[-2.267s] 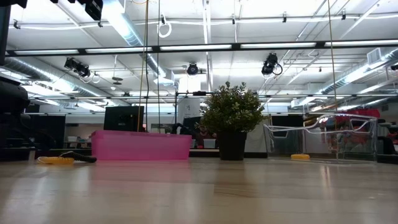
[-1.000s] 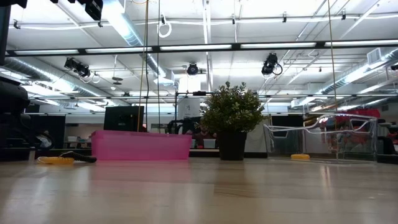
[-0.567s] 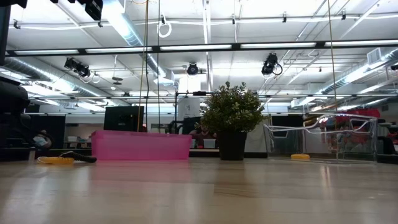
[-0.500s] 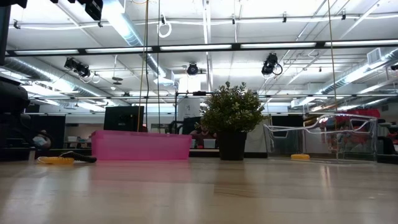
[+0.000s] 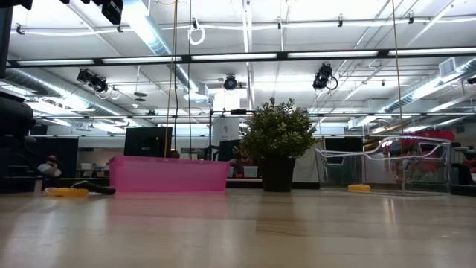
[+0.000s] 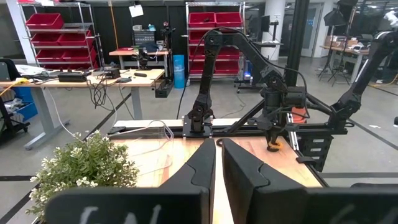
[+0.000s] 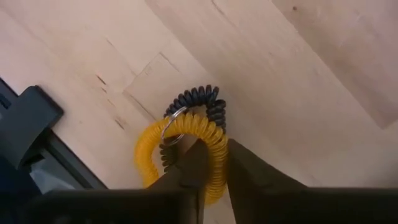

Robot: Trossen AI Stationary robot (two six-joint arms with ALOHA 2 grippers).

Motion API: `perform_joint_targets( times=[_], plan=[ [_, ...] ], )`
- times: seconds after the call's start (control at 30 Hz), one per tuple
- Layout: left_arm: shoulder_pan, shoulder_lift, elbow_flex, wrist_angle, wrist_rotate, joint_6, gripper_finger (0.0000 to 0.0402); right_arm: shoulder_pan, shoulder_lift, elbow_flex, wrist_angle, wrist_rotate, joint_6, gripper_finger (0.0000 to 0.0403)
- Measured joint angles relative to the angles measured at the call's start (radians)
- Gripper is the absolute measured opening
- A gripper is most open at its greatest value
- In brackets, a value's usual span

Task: Sort spring keychains
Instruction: Put the yellow spring keychain into the transparent bin

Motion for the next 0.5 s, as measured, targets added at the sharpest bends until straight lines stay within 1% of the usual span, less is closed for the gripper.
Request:
perform_joint_targets(
  times=[0.2, 0.5],
  plan=[
    [0.0, 0.0, 0.0, 0.0, 0.0, 0.0, 0.003, 0.0, 0.0, 0.0, 0.006, 0.0, 0.002, 0.008],
    [0.0, 0.0, 0.0, 0.0, 0.0, 0.0, 0.003, -0.001, -0.014, 0.0, 0.006, -0.015, 0.001, 0.0084]
  ],
)
